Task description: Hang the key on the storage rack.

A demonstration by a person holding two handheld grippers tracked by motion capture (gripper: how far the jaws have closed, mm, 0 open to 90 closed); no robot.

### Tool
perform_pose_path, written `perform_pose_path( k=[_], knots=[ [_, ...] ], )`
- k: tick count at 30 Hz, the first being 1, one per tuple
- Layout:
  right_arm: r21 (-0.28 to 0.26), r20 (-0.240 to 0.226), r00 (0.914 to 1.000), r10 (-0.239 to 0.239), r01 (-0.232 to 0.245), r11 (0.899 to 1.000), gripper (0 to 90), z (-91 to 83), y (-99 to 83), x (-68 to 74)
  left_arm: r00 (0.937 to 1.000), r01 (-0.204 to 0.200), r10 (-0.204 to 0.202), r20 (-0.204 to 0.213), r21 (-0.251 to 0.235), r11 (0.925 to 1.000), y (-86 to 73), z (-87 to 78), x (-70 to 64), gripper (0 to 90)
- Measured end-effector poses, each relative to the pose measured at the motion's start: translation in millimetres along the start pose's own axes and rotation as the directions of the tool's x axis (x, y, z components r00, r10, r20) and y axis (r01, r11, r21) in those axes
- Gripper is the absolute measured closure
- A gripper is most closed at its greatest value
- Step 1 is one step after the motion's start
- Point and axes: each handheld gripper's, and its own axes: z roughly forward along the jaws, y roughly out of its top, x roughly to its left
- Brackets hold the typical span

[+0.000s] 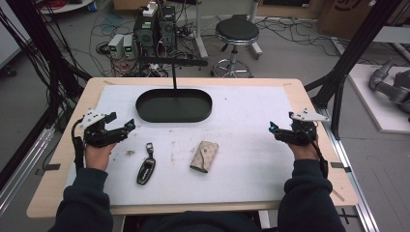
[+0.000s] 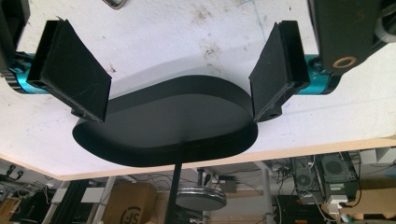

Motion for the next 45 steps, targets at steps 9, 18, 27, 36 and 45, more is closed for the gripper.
perform_pose_path(
  k=[9,18,27,36,45],
  knots=[
    [0.006,-0.01,0.9999,0.01,-0.01,1.0,19.9,1.1,-0.9,-0.7,0.9999,0.008,-0.008,-0.009,0.052,0.9986,-0.8,5.2,-7.4,21.4],
    [0.008,-0.01,1.0,0.001,-0.001,1.0,19.9,-0.9,-0.4,2.4,0.9991,-0.011,-0.001,0.042,0.267,0.9637,-18.8,19.2,-32.6,23.1],
    [0.014,-0.012,0.9997,-0.019,0.02,1.0,19.9,0.6,2.2,8.3,0.9957,-0.028,-0.012,0.092,0.418,0.908,-33.3,30.3,-47.4,32.3],
    [0.025,-0.009,0.9998,-0.016,0.016,1.0,19.9,0.5,0.2,7.2,0.9964,-0.084,0.074,0.04,0.5,0.8619,-37.9,40.6,-65.3,31.0],
    [0.032,-0.001,0.9999,-0.016,0.016,0.999,19.9,1.0,-0.7,6.7,0.9927,-0.116,0.116,0.03,0.504,0.8558,-34.3,37.0,-59.9,65.2]
  ],
)
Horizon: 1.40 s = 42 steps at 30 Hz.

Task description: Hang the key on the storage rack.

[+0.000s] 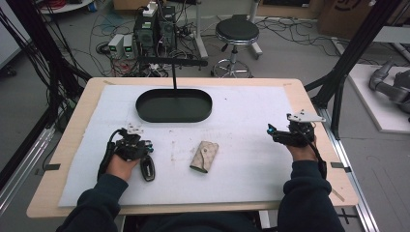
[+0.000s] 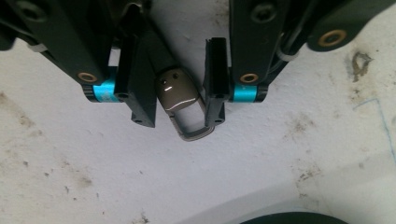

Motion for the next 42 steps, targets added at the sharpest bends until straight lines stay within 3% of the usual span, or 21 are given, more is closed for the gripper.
perform_pose_path(
  k=[4,9,17,20,26,27,30,31,32,33,34,36,39,40,42],
  knots=[
    [0.003,-0.001,1.0,0.003,-0.003,1.0,20.0,0.1,0.0,0.8,0.9997,-0.008,0.008,-0.023,-0.01,0.9999,1.3,1.5,7.9,69.1],
    [0.006,-0.003,1.0,-0.001,0.001,1.0,20.0,0.5,-0.4,1.0,0.9973,0.057,-0.058,-0.045,-0.037,0.9977,0.4,-2.2,31.4,69.3],
    [0.012,-0.011,0.9999,-0.002,0.002,1.0,20.0,2.1,-1.1,1.7,0.9818,0.158,-0.168,-0.089,-0.107,0.9816,-5.9,-6.4,67.0,69.3],
    [0.014,-0.015,0.9999,-0.005,0.005,1.0,20.0,2.8,-1.1,2.8,0.979,0.168,-0.181,-0.094,-0.132,0.977,-6.1,-5.8,71.9,69.4],
    [0.017,-0.019,0.9998,-0.007,0.008,1.0,20.0,3.5,-0.9,3.9,0.9794,0.138,-0.163,-0.119,-0.195,0.971,-1.6,-3.0,80.4,69.4],
    [0.018,-0.02,0.9998,-0.006,0.007,1.0,20.0,4.0,-0.9,4.6,0.9747,0.157,-0.187,-0.123,-0.218,0.9632,-1.7,-1.5,86.1,69.5],
    [0.02,-0.025,0.9997,-0.008,0.009,1.0,20.0,5.3,-0.6,5.0,0.9691,0.187,-0.216,-0.119,-0.222,0.9571,-2.7,-1.4,93.0,70.2],
    [0.02,-0.025,0.9996,-0.01,0.01,1.0,20.0,5.7,-0.6,4.9,0.9701,0.179,-0.21,-0.121,-0.228,0.9569,-3.1,-3.6,93.2,87.9],
    [0.021,-0.024,0.9997,-0.008,0.008,1.0,20.0,6.4,-0.5,5.0,0.9668,0.193,-0.225,-0.12,-0.236,0.9524,-2.6,-4.6,92.9,81.0],
    [0.025,-0.027,0.9996,-0.007,0.008,1.0,20.0,6.7,-0.5,5.2,0.9667,0.194,-0.225,-0.122,-0.224,0.9551,-2.2,-4.8,90.9,79.3],
    [0.026,-0.028,0.9996,-0.01,0.011,1.0,20.0,7.2,-0.5,5.3,0.9632,0.204,-0.233,-0.133,-0.204,0.9575,-1.7,-3.7,88.8,67.7],
    [0.024,-0.029,0.9995,-0.015,0.016,1.0,20.0,7.8,-0.5,5.3,0.9489,0.267,-0.286,-0.134,-0.143,0.9531,-1.7,-3.6,81.3,44.0],
    [0.027,-0.03,0.9995,-0.01,0.011,1.0,20.0,6.9,-0.4,5.1,0.9362,0.284,-0.314,-0.157,-0.187,0.9402,-4.7,-12.6,69.1,33.9],
    [0.026,-0.029,0.9996,-0.006,0.007,1.0,20.0,6.9,-0.3,5.4,0.9362,0.284,-0.314,-0.157,-0.187,0.9402,-4.7,-12.6,69.1,30.3],
    [0.024,-0.03,0.9995,-0.009,0.01,1.0,20.0,6.9,-0.3,5.5,0.9222,0.307,-0.341,-0.182,-0.194,0.9318,-8.7,-17.1,59.9,29.1]
  ],
)
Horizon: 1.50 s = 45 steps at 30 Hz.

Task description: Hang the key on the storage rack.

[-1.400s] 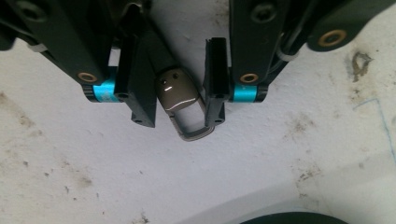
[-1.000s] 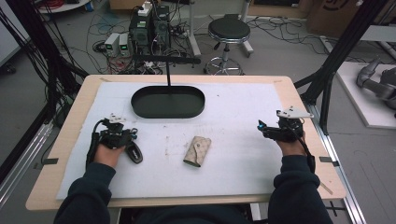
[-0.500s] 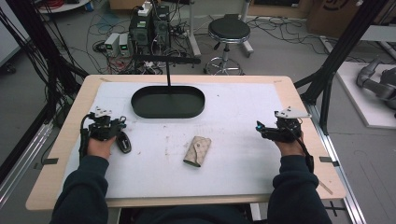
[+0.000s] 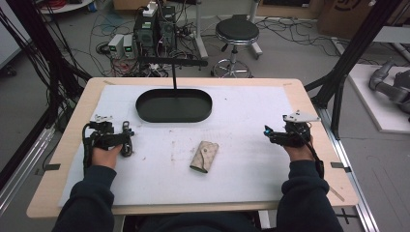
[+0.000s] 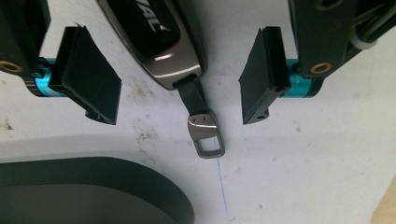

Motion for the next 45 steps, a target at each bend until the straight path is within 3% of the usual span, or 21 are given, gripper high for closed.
perform_pose_path(
  k=[5,8,10,12,14,15,17,20,27,28,31,35,37,41,45],
  knots=[
    [0.003,-0.003,1.0,-0.002,0.002,1.0,20.0,0.4,0.4,1.0,0.9994,-0.002,0.004,-0.035,0.046,0.999,-9.2,3.2,-5.7,29.1],
    [0.003,-0.002,1.0,-0.009,0.009,1.0,20.0,1.2,0.4,0.8,0.9996,-0.005,0.007,-0.029,0.074,0.9972,-12.1,9.5,-5.5,29.1],
    [0.005,0.001,1.0,-0.008,0.008,1.0,20.0,1.5,0.3,0.7,0.999,-0.034,0.036,-0.025,0.081,0.9962,-12.2,11.1,-7.3,28.9],
    [0.006,0.001,1.0,-0.005,0.005,1.0,20.0,1.4,0.3,0.5,0.9973,-0.073,0.074,0.0,0.084,0.9937,-10.3,10.9,-7.4,40.1],
    [0.007,0.001,1.0,-0.005,0.005,1.0,20.0,1.5,0.2,0.6,0.9919,-0.125,0.122,0.037,0.1,0.9871,-6.6,12.1,-5.1,46.6],
    [0.007,0.001,1.0,-0.008,0.008,1.0,20.0,1.5,0.2,0.6,0.9907,-0.131,0.126,0.052,0.105,0.9858,-5.7,12.7,-3.7,47.3],
    [0.007,0.001,0.9999,-0.012,0.012,1.0,20.0,1.2,0.3,0.8,0.9836,-0.168,0.161,0.08,0.091,0.9815,-4.1,13.9,-1.9,49.1],
    [0.01,-0.001,0.9999,-0.011,0.011,1.0,20.0,1.4,0.2,1.2,0.9863,-0.148,0.14,0.088,0.092,0.9847,-3.8,14.3,0.2,48.9],
    [0.015,-0.002,1.0,-0.009,0.009,1.0,20.0,1.2,-0.2,0.9,0.986,-0.164,0.16,0.049,0.095,0.9819,-11.5,10.7,-5.2,38.3],
    [0.013,0.001,0.9999,-0.011,0.011,1.0,20.0,1.1,-0.2,0.5,0.9874,-0.155,0.151,0.046,0.095,0.9833,-11.2,11.1,-5.4,38.6],
    [0.018,-0.003,1.0,-0.008,0.008,1.0,20.0,1.0,-0.4,0.7,0.9841,-0.174,0.169,0.055,0.117,0.9777,-7.8,10.0,-4.9,47.7],
    [0.015,0.0,0.9999,-0.013,0.013,1.0,20.0,1.0,-0.5,0.0,0.9816,-0.187,0.18,0.063,0.129,0.9738,-5.2,9.9,-3.9,48.2],
    [0.015,0.001,1.0,-0.008,0.008,1.0,20.1,0.9,-0.6,-0.2,0.9826,-0.183,0.178,0.052,0.118,0.9759,-3.9,8.7,-2.8,48.3],
    [0.016,0.002,1.0,-0.007,0.007,1.0,20.0,0.9,-0.7,-0.5,0.9899,-0.135,0.132,0.052,0.054,0.9893,3.3,-0.4,8.6,48.4],
    [0.015,0.001,1.0,-0.01,0.01,1.0,20.1,1.1,-0.7,-0.3,0.992,-0.093,0.095,0.084,-0.021,0.9954,8.1,-9.7,16.8,48.5]
  ],
)
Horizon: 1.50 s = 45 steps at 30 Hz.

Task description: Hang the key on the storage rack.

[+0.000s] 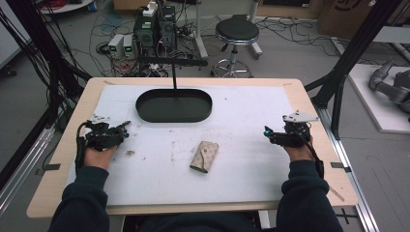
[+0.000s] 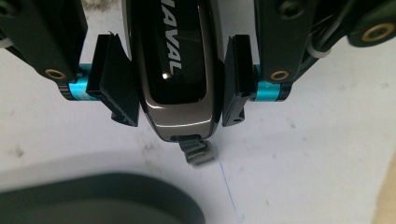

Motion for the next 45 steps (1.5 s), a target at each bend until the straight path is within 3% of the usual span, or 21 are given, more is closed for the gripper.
perform_pose_path(
  k=[6,9,13,17,18,19,25,28,35,38,45],
  knots=[
    [0.001,0.0,1.0,-0.002,0.002,1.0,20.1,0.0,0.1,0.4,0.9992,0.01,-0.005,0.039,-0.116,0.9932,9.6,-13.2,1.0,48.5],
    [0.003,0.001,1.0,0.001,-0.001,1.0,20.1,0.6,0.3,1.0,0.9986,0.006,0.003,0.054,-0.167,0.986,17.7,-19.4,-0.5,48.6],
    [0.004,-0.002,1.0,0.0,0.0,1.0,20.1,1.3,0.7,1.8,0.9965,-0.017,0.037,0.076,-0.244,0.9697,34.1,-30.8,-7.3,48.6],
    [-0.001,0.0,1.0,-0.002,0.002,1.0,20.1,1.6,1.5,1.4,0.9937,-0.045,0.072,0.086,-0.285,0.9576,54.0,-34.9,-16.4,48.6],
    [-0.001,0.0,1.0,-0.002,0.002,1.0,20.1,1.6,1.5,1.4,0.9937,-0.045,0.072,0.086,-0.285,0.9576,54.0,-34.9,-16.4,48.6],
    [-0.005,0.0,1.0,0.0,0.0,1.0,20.1,0.9,1.9,1.8,0.9923,-0.049,0.08,0.094,-0.302,0.9522,66.0,-34.8,-20.1,48.6],
    [-0.005,-0.004,1.0,0.001,-0.001,1.0,20.1,0.9,1.9,1.3,0.9864,-0.06,0.109,0.123,-0.35,0.9348,101.8,-31.1,-26.4,48.6],
    [-0.003,-0.005,1.0,-0.004,0.004,1.0,20.1,2.0,2.1,2.1,0.9836,-0.056,0.113,0.141,-0.357,0.9326,117.6,-25.0,-26.0,48.6],
    [0.003,-0.007,1.0,-0.006,0.006,1.0,20.1,3.3,2.1,3.1,0.9864,-0.025,0.081,0.143,-0.359,0.9332,147.5,-11.7,-21.2,48.6],
    [0.002,-0.007,0.9999,-0.008,0.008,1.0,20.1,2.9,1.8,2.7,0.9859,-0.027,0.087,0.143,-0.373,0.9274,157.0,-8.7,-23.5,48.6],
    [-0.004,-0.01,0.9999,0.006,-0.006,1.0,20.1,0.8,0.4,0.9,0.9869,-0.032,0.087,0.136,-0.366,0.9302,172.8,-1.5,-26.9,48.6]
  ],
)
